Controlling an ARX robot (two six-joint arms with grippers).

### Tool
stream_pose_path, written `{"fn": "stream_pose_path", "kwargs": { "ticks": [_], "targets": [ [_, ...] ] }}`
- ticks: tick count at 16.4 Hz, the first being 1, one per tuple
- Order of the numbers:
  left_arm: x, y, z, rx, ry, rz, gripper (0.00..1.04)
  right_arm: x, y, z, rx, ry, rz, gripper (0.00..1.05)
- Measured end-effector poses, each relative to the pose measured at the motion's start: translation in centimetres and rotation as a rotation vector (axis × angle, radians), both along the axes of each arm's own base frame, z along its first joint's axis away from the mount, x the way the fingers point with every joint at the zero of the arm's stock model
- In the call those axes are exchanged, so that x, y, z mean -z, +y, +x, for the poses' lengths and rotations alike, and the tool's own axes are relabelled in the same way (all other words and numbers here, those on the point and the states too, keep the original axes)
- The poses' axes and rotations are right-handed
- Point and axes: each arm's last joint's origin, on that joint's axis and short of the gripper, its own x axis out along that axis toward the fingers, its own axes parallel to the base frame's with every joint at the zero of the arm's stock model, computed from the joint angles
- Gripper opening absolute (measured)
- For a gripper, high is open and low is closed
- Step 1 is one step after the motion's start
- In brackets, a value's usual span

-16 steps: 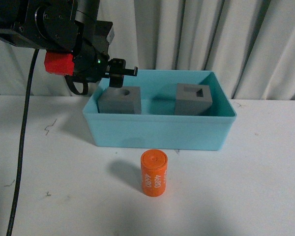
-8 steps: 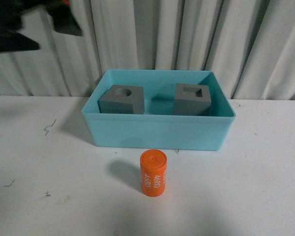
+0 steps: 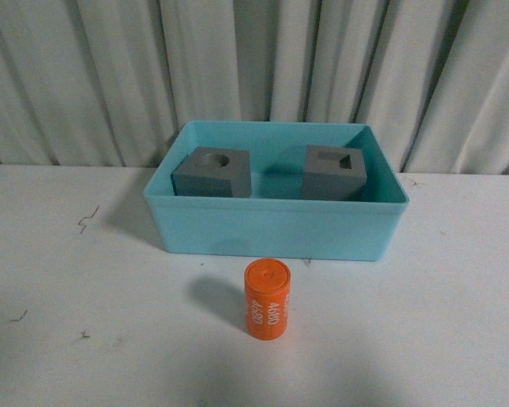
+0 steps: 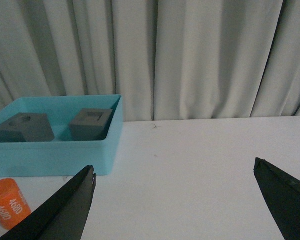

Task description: Place gray and orange parts in blue box

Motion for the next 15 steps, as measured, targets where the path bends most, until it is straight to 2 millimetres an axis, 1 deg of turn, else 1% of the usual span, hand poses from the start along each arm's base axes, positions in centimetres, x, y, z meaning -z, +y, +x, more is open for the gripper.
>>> {"fn": "stream_pose_path", "kwargs": {
  "ticks": [1,2,3,4,5,7,8,9,10,12,13,14,15],
  "targets": [
    [0.8,-0.8,-0.5,0.048,-0.209,0.121,0.75,0.0,0.0,0.0,-0.003,0.001,0.0,0.98],
    [0.9,-1.3,-0.8,0.059,-0.356,0.2,0.62,0.0,0.0,0.0,-0.003,0.0,0.0,0.98],
    [0.0,-1.6,-0.9,0.044,-0.452,0.251,0.49,0.0,0.0,0.0,-0.003,-0.001,0.0,0.98],
    [-0.1,-1.9,-1.1,0.045,-0.471,0.261,0.38,0.0,0.0,0.0,-0.003,0.0,0.0,0.98],
    [0.2,-2.2,-1.2,0.047,-0.465,0.26,0.28,0.0,0.0,0.0,-0.003,0.0,0.0,0.98],
    [0.8,-2.6,-1.4,0.051,-0.452,0.257,0.02,0.0,0.0,0.0,-0.003,0.0,0.0,0.98],
    [0.8,-2.9,-1.6,0.039,-0.456,0.263,0.02,0.0,0.0,0.0,-0.003,0.0,0.0,0.98],
    [0.9,-3.7,-1.7,0.045,-0.468,0.262,0.02,0.0,0.0,0.0,-0.002,0.0,0.0,0.98],
    [1.4,-3.9,-1.8,0.071,-0.488,0.258,0.02,0.0,0.0,0.0,-0.003,0.0,0.0,0.98],
    [1.7,-3.8,-2.1,0.044,-0.456,0.265,0.02,0.0,0.0,0.0,-0.003,0.0,0.0,0.98],
    [2.2,-3.8,-2.7,0.054,-0.422,0.263,0.02,0.0,0.0,0.0,-0.003,0.0,0.0,0.98],
    [1.6,-3.8,-3.0,0.048,-0.48,0.265,0.02,0.0,0.0,0.0,-0.003,0.0,0.0,0.98],
    [1.9,-3.8,-3.0,0.048,-0.456,0.265,0.02,0.0,0.0,0.0,-0.003,-0.001,0.0,0.98]
  ]
}}
